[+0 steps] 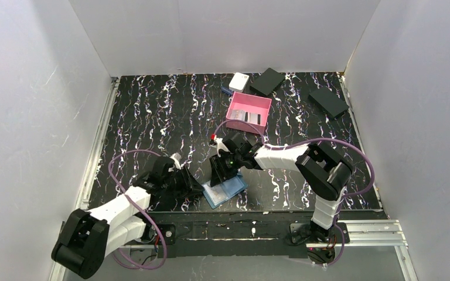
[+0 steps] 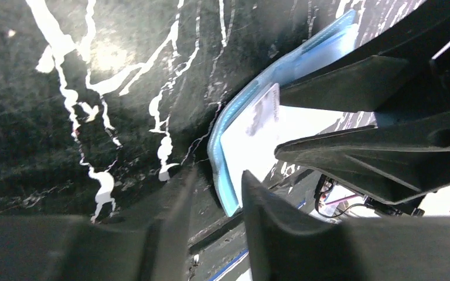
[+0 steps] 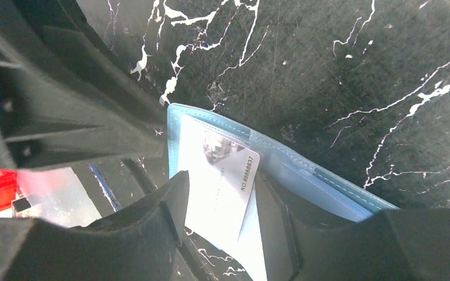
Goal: Put the credit cards into the card holder
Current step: Insert the credit card into the card holder, then pick up the credit card from the storage box.
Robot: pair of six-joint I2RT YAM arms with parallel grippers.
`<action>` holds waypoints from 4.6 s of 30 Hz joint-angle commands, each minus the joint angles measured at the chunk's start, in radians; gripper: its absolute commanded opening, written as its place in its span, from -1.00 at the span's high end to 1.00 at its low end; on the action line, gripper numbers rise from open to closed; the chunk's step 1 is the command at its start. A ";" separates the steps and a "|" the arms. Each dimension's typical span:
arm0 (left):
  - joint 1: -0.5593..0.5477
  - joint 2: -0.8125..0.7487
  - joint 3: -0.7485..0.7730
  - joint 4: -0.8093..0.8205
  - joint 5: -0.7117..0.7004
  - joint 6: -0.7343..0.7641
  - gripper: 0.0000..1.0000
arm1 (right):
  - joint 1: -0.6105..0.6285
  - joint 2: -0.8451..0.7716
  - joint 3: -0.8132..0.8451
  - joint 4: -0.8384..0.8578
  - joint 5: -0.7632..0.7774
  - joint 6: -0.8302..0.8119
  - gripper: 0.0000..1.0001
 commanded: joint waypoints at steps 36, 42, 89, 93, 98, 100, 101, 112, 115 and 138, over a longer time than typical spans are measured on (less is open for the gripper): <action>0.001 -0.109 0.278 -0.554 -0.116 0.179 -0.39 | -0.239 -0.050 0.571 -0.428 0.492 -0.067 -0.97; 0.001 -0.181 0.374 -0.673 -0.085 0.217 -0.55 | -0.376 0.089 0.675 -0.335 0.372 0.027 -0.97; 0.001 -0.135 0.474 -0.674 -0.034 0.168 -0.63 | -0.395 0.420 0.852 -0.360 0.665 -0.080 0.20; 0.001 -0.128 0.470 -0.667 -0.030 0.169 -0.63 | -0.394 0.399 0.859 -0.362 0.667 -0.095 0.42; 0.001 -0.131 0.468 -0.665 -0.027 0.166 -0.63 | -0.396 0.375 0.861 -0.345 0.648 -0.099 0.75; 0.001 -0.132 0.468 -0.665 -0.027 0.167 -0.63 | -0.398 0.360 0.859 -0.336 0.640 -0.092 0.84; 0.001 -0.133 0.468 -0.665 -0.026 0.167 -0.63 | -0.399 0.354 0.860 -0.331 0.635 -0.091 0.85; 0.001 -0.134 0.468 -0.663 -0.020 0.158 -0.63 | -0.454 0.340 0.781 -0.196 0.348 0.040 0.96; 0.001 -0.133 0.468 -0.663 -0.016 0.161 -0.63 | -0.469 0.363 0.759 -0.152 0.258 0.098 0.92; 0.001 -0.159 0.458 -0.663 -0.012 0.154 -0.63 | -0.473 0.403 0.713 -0.133 0.213 0.138 0.55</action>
